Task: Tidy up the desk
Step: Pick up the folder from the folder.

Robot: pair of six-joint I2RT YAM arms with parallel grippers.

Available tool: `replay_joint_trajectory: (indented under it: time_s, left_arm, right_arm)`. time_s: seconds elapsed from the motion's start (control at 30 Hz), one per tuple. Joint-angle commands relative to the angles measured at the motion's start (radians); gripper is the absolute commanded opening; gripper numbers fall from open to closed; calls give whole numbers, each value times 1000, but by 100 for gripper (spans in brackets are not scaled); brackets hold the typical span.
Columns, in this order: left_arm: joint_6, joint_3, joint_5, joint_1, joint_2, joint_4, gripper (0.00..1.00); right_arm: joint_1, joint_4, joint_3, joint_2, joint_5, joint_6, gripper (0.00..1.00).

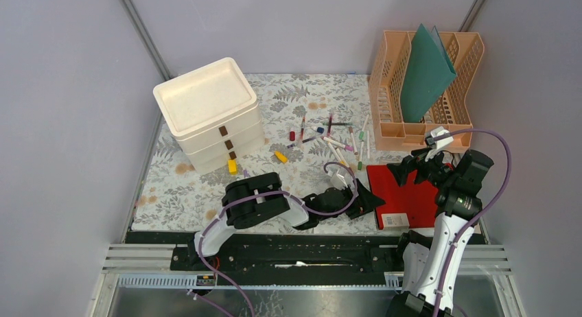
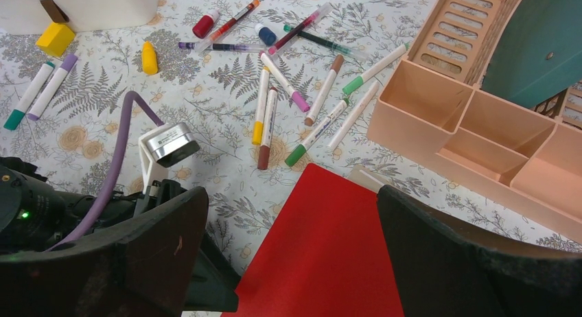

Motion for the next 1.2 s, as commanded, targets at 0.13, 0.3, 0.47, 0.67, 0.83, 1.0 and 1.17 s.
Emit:
replay_joint_trajectory:
  time_s: [0.13, 0.3, 0.47, 0.67, 0.83, 1.0, 1.17]
  left_arm:
    - [9, 68, -1, 2, 64, -69, 79]
    - [7, 83, 2, 2, 78, -73, 69]
    - [9, 84, 7, 4, 82, -63, 54]
    - [9, 24, 5, 6, 54, 5, 30]
    - [26, -61, -10, 10, -3, 78, 14]
    - [44, -138, -22, 16, -58, 139, 6]
    - [45, -199, -25, 22, -85, 188, 23]
  right_arm:
    - [2, 0, -4, -10, -29, -12, 100]
    - [2, 1, -4, -12, -31, -12, 100]
    - [2, 1, -5, -16, -31, -14, 100]
    - [1, 1, -5, -20, -31, -14, 100]
    - [2, 1, -5, -20, -33, -14, 100]
    - [1, 1, -6, -20, -34, -14, 100]
    - [2, 1, -7, -19, -37, -14, 100]
